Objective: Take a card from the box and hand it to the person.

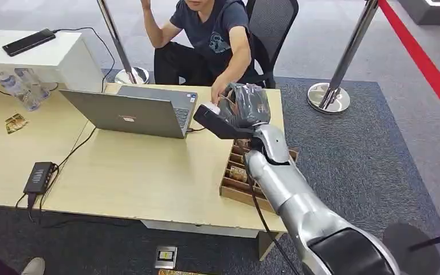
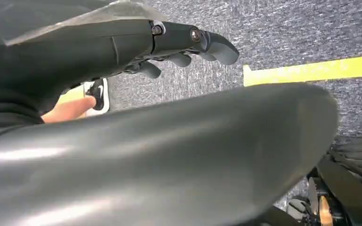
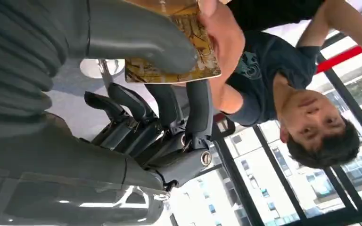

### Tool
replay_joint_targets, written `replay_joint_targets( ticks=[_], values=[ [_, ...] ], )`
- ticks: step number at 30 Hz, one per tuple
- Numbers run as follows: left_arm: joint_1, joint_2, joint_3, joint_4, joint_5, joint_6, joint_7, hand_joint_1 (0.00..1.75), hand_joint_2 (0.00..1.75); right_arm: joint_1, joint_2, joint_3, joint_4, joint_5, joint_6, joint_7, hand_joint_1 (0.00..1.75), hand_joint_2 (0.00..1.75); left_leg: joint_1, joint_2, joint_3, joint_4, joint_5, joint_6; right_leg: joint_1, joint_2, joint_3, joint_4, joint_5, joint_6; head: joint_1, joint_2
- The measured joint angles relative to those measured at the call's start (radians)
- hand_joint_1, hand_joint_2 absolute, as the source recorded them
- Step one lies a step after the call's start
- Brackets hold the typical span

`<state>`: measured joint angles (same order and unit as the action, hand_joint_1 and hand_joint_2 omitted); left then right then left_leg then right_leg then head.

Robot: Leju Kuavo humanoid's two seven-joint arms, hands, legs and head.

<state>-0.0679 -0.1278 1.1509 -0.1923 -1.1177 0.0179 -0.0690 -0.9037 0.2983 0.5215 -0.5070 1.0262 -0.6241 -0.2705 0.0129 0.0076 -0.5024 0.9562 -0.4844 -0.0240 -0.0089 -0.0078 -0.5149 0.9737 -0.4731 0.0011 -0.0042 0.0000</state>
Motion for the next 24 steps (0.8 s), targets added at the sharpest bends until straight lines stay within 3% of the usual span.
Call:
replay_joint_targets(
  ticks=[4, 5, 6, 11, 14, 15, 19, 24],
  values=[
    [0.000, 0.000, 0.000, 0.001, -0.004, 0.000, -0.006, 0.00, 0.00, -0.001, 0.002, -0.003, 0.013, 0.008, -0.009, 0.006, 1.75, 1.75, 0.000, 0.000, 0.000, 0.000, 0.000, 0.000, 0.000, 0.000, 0.000, 0.000, 0.000, 0.000, 0.000, 0.000],
    [0.000, 0.000, 0.000, 0.001, -0.005, 0.000, -0.007, 0.00, 0.00, -0.001, 0.002, -0.004, 0.015, 0.008, -0.011, 0.007, 0.72, 1.75, 0.000, 0.000, 0.000, 0.000, 0.000, 0.000, 0.000, 0.000, 0.000, 0.000, 0.000, 0.000, 0.000, 0.000],
    [0.000, 0.000, 0.000, 0.001, -0.006, 0.000, -0.008, 0.00, 0.00, -0.001, 0.002, -0.007, 0.018, 0.008, -0.013, 0.007, 0.00, 1.75, 0.000, 0.000, 0.000, 0.000, 0.000, 0.000, 0.000, 0.000, 0.000, 0.000, 0.000, 0.000, 0.000, 0.000],
    [0.001, 0.000, 0.000, 0.001, -0.005, 0.000, -0.010, 0.00, 0.00, 0.017, -0.003, -0.036, -0.010, -0.031, -0.026, -0.016, 0.00, 1.75, 0.000, 0.000, 0.000, 0.000, 0.000, 0.000, 0.000, 0.000, 0.000, 0.000, 0.000, 0.000, 0.000, 0.000],
    [0.001, 0.000, 0.001, 0.002, 0.002, 0.002, -0.010, 0.00, 0.00, 0.068, -0.011, -0.053, -0.078, -0.089, -0.020, -0.063, 0.00, 1.75, 0.000, 0.000, 0.000, 0.000, 0.000, 0.000, 0.000, 0.000, 0.000, 0.000, 0.000, 0.000, -0.001, 0.000],
    [0.001, 0.000, 0.002, 0.002, 0.005, 0.003, -0.009, 0.00, 0.00, 0.088, -0.015, -0.058, -0.106, -0.112, -0.013, -0.074, 0.00, 0.00, 0.000, 0.000, 0.000, 0.000, 0.000, 0.000, 0.000, 0.000, -0.001, 0.000, 0.000, 0.000, 0.000, 0.000],
    [0.005, -0.001, 0.005, 0.003, 0.014, 0.005, -0.007, 0.00, 0.00, 0.219, -0.044, -0.076, -0.268, -0.274, 0.042, -0.135, 0.00, 0.00, 0.000, 0.000, -0.001, 0.000, 0.000, 0.000, 0.000, 0.000, -0.001, -0.001, 0.000, 0.000, -0.001, 0.000],
    [0.011, -0.006, 0.011, 0.003, 0.018, 0.012, -0.007, 0.00, 0.00, 0.436, -0.111, -0.110, -0.541, -0.419, 0.047, -0.187, 0.00, 0.00, 0.000, -0.001, -0.001, 0.000, -0.001, 0.002, 0.000, 0.000, -0.002, -0.003, 0.000, 0.001, -0.002, 0.000]
  ],
)
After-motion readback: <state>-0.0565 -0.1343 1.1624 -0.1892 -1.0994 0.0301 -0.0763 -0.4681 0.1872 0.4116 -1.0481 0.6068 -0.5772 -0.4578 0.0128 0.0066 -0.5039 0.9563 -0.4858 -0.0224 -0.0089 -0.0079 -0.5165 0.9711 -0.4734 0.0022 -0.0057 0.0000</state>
